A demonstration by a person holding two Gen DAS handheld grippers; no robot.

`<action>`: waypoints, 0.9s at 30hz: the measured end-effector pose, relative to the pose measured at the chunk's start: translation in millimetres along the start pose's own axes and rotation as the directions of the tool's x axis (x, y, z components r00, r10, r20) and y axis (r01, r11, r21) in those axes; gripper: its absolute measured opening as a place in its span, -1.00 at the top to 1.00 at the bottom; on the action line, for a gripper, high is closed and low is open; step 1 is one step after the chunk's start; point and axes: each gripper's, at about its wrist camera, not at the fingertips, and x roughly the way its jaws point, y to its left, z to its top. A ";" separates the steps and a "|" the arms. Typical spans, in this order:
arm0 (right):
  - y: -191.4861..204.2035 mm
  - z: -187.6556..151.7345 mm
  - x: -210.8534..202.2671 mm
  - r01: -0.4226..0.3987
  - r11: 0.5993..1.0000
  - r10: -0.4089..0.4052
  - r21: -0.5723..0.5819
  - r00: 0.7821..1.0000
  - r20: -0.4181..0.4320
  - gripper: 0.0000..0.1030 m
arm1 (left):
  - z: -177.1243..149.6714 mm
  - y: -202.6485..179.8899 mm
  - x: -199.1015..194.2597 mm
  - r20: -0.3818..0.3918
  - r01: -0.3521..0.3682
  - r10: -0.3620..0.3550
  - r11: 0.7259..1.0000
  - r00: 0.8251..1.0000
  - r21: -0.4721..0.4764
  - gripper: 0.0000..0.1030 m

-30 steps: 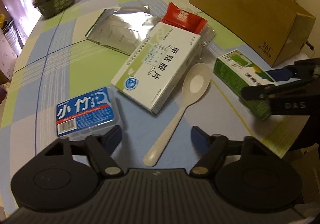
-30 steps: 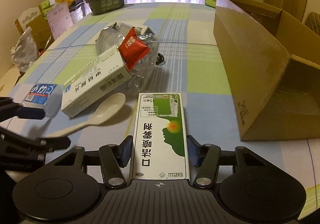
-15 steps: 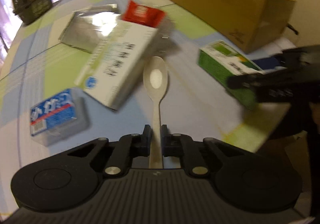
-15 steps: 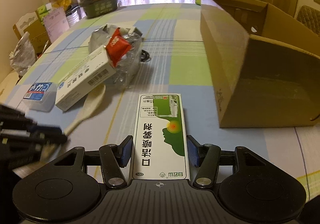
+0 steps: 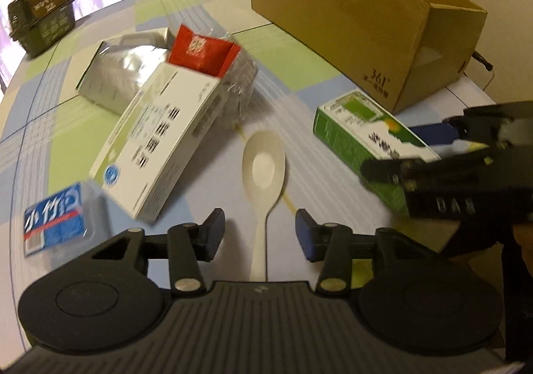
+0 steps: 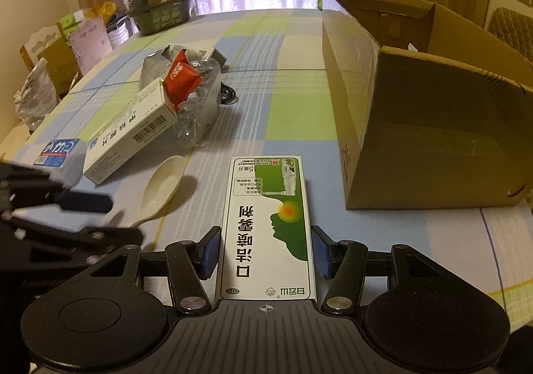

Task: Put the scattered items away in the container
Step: 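Grasp the white plastic spoon with the left tool while the right tool holds the green box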

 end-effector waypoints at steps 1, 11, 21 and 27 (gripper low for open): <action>-0.7 -0.2 0.1 0.000 1.000 0.000 -0.003 1.000 0.002 -0.13 | 3.6 -0.5 4.5 0.001 -0.002 0.002 1.000 1.000 0.008 0.19; -5.3 -0.6 2.8 -0.004 1.000 0.004 -0.015 1.000 0.020 -0.13 | 11.6 2.8 20.8 0.027 0.008 -0.008 1.000 1.000 -0.004 0.19; 0.4 -3.1 3.9 0.025 0.997 -0.022 -0.066 0.999 0.049 -0.69 | 14.7 -1.2 22.5 0.043 0.018 -0.018 1.000 0.999 -0.001 0.49; 1.6 -4.0 6.0 0.013 0.997 -0.009 -0.077 0.999 0.052 -0.69 | 14.4 -1.8 23.3 0.056 -0.001 0.000 1.000 0.998 0.015 0.40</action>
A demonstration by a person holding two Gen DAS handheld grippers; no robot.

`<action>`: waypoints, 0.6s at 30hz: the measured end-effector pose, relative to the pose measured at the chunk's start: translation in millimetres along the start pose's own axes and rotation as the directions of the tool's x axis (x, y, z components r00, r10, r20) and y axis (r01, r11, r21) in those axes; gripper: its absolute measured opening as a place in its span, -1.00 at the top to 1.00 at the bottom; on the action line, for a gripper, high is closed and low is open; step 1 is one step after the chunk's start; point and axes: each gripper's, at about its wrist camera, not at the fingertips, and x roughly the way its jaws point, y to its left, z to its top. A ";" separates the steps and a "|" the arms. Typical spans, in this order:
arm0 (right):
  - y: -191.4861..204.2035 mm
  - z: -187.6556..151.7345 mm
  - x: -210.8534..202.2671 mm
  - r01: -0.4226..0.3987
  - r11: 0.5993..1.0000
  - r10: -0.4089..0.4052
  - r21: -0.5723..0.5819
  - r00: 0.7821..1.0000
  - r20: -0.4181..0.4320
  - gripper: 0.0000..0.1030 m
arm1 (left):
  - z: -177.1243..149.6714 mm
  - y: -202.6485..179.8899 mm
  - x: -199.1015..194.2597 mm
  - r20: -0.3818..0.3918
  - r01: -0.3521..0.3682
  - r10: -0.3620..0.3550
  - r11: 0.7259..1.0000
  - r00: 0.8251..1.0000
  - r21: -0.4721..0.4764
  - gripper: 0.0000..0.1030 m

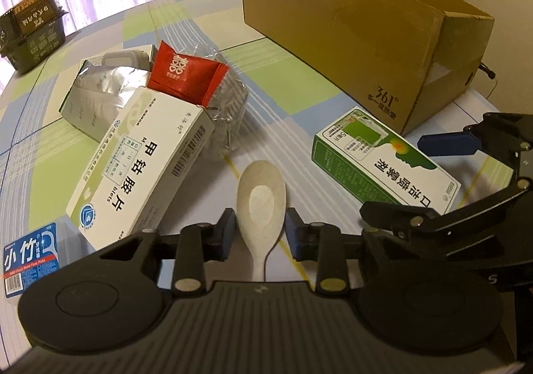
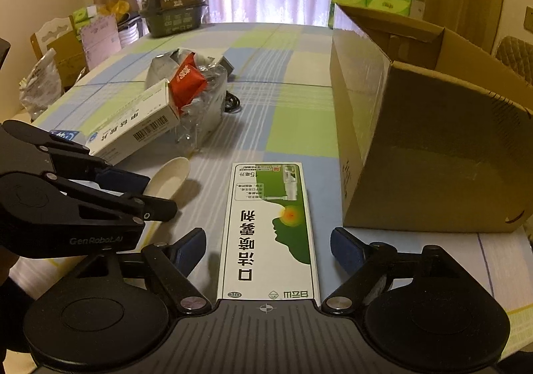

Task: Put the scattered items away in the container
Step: 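Grasp the white plastic spoon with the left tool while the right tool holds the green box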

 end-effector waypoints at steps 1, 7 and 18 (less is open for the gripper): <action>0.0 -0.5 0.4 0.000 1.000 0.000 -0.002 1.000 -0.002 -0.69 | 0.3 0.1 0.5 0.002 -0.003 0.003 1.000 1.000 0.003 0.40; -4.2 -1.3 5.0 0.008 1.000 -0.007 0.010 1.000 -0.016 -0.68 | 3.0 3.9 3.2 0.001 0.014 -0.014 1.000 1.000 -0.025 0.49; -5.8 1.0 -2.4 -0.005 1.000 0.005 0.016 1.000 -0.005 -0.13 | 1.8 0.2 -8.5 0.021 0.005 -0.004 0.999 1.000 -0.042 0.50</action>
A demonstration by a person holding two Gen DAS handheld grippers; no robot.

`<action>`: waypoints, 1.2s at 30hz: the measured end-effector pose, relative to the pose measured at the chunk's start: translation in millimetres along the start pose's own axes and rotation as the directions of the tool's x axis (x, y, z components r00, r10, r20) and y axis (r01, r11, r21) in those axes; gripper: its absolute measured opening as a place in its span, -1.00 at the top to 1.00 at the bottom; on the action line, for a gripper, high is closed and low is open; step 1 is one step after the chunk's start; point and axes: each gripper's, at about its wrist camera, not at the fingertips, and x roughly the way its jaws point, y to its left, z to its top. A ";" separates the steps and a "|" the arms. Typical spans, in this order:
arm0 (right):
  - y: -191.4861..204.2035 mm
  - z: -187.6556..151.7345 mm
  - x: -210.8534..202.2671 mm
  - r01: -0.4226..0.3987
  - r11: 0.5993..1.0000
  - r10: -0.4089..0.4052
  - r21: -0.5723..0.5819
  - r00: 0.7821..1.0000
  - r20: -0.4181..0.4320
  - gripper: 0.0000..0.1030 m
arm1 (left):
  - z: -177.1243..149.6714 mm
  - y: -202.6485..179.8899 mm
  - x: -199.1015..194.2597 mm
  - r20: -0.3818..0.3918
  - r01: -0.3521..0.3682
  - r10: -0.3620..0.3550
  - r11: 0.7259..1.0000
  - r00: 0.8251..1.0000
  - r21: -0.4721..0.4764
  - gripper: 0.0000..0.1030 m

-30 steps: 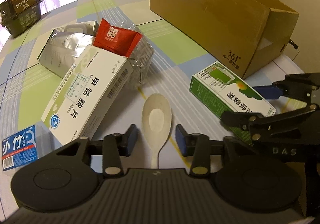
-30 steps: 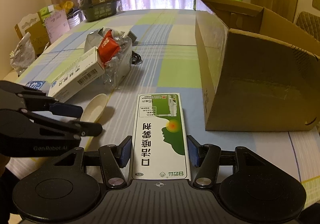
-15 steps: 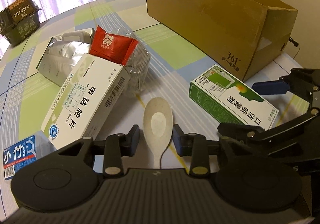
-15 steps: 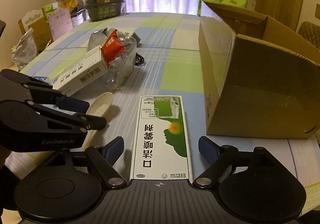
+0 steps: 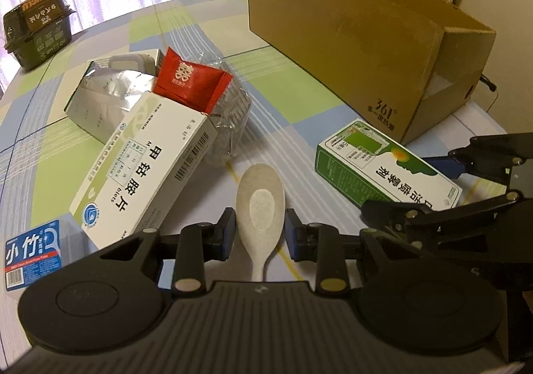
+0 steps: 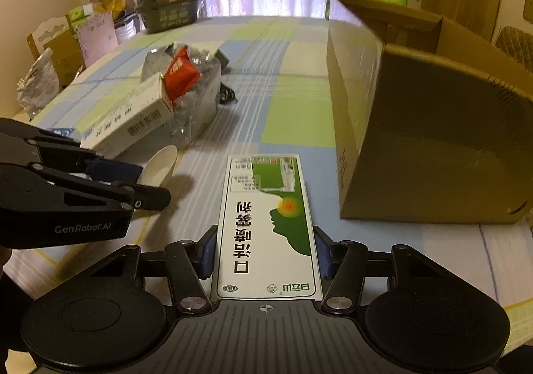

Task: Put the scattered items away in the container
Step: 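Grasp the white plastic spoon with the left tool while the right tool holds the green box, then carry both items into the cardboard box and open both tools to release them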

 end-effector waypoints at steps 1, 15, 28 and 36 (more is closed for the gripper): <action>0.7 1.3 -2.2 0.000 1.000 0.000 -0.001 1.000 0.007 -0.13 | 0.4 0.0 -2.2 0.003 -0.001 0.001 1.000 1.000 -0.002 0.50; 15.0 12.3 -28.5 0.006 0.999 -0.003 -0.033 0.997 0.080 -0.13 | 13.8 1.6 -36.3 0.072 -0.022 0.022 1.000 0.997 -0.008 0.50; 27.5 35.8 -60.0 0.040 0.993 -0.015 -0.108 0.974 0.226 -0.13 | 44.8 0.7 -73.0 0.157 -0.041 0.036 0.999 0.987 0.027 0.50; 10.3 69.3 -95.6 0.104 0.990 -0.062 -0.090 0.922 0.381 -0.13 | 96.2 -9.9 -99.8 0.252 -0.034 0.015 0.997 0.968 0.072 0.50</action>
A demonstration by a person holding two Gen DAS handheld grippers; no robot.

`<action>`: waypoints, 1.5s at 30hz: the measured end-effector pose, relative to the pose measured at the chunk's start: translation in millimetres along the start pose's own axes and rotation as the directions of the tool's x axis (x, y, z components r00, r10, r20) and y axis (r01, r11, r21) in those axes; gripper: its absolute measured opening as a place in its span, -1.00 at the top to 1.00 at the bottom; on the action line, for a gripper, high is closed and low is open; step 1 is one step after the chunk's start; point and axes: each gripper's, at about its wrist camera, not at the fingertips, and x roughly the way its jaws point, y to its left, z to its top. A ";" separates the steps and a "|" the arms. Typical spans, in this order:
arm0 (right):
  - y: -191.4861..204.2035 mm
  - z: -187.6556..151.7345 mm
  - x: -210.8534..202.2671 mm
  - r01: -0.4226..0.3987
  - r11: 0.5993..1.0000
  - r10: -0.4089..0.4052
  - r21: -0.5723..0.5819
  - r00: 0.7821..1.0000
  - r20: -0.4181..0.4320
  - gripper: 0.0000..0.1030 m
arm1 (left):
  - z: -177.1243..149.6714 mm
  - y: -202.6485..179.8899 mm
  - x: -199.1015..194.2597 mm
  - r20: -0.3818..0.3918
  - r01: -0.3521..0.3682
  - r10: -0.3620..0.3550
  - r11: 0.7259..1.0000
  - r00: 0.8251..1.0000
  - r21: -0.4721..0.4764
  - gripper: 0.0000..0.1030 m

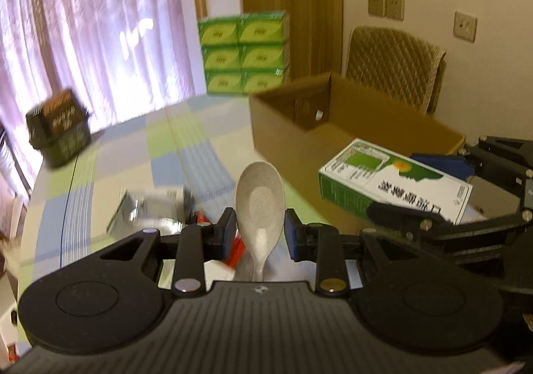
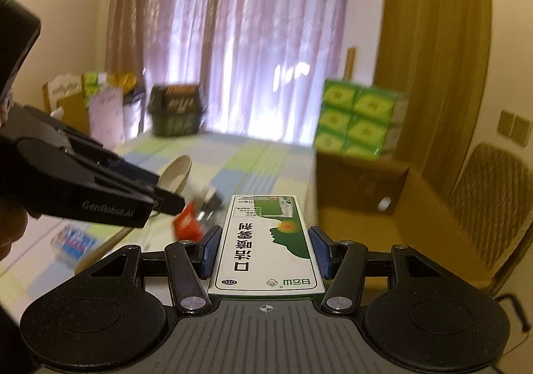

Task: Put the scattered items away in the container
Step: 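Carry both items into the cardboard box and open both tools to release them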

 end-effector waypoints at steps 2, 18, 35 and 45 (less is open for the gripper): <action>-13.3 9.7 0.3 0.030 1.000 -0.030 0.008 0.999 0.025 -0.13 | 15.9 -5.8 1.1 0.023 0.017 -0.017 1.000 1.000 0.010 0.50; -139.8 12.2 57.5 0.161 0.975 -0.152 0.150 0.986 -0.069 -0.13 | 107.6 -80.4 80.6 0.066 0.213 -0.213 0.977 0.975 0.004 0.50; -159.1 -12.5 77.6 0.131 0.973 -0.107 0.192 0.986 -0.130 -0.13 | 87.0 -78.3 133.3 -0.034 0.219 -0.224 0.969 0.974 -0.112 0.28; -153.4 -8.8 82.2 0.133 0.976 -0.107 0.174 0.982 -0.154 0.59 | 73.1 -59.0 111.1 -0.029 0.178 -0.185 0.972 0.982 -0.150 0.19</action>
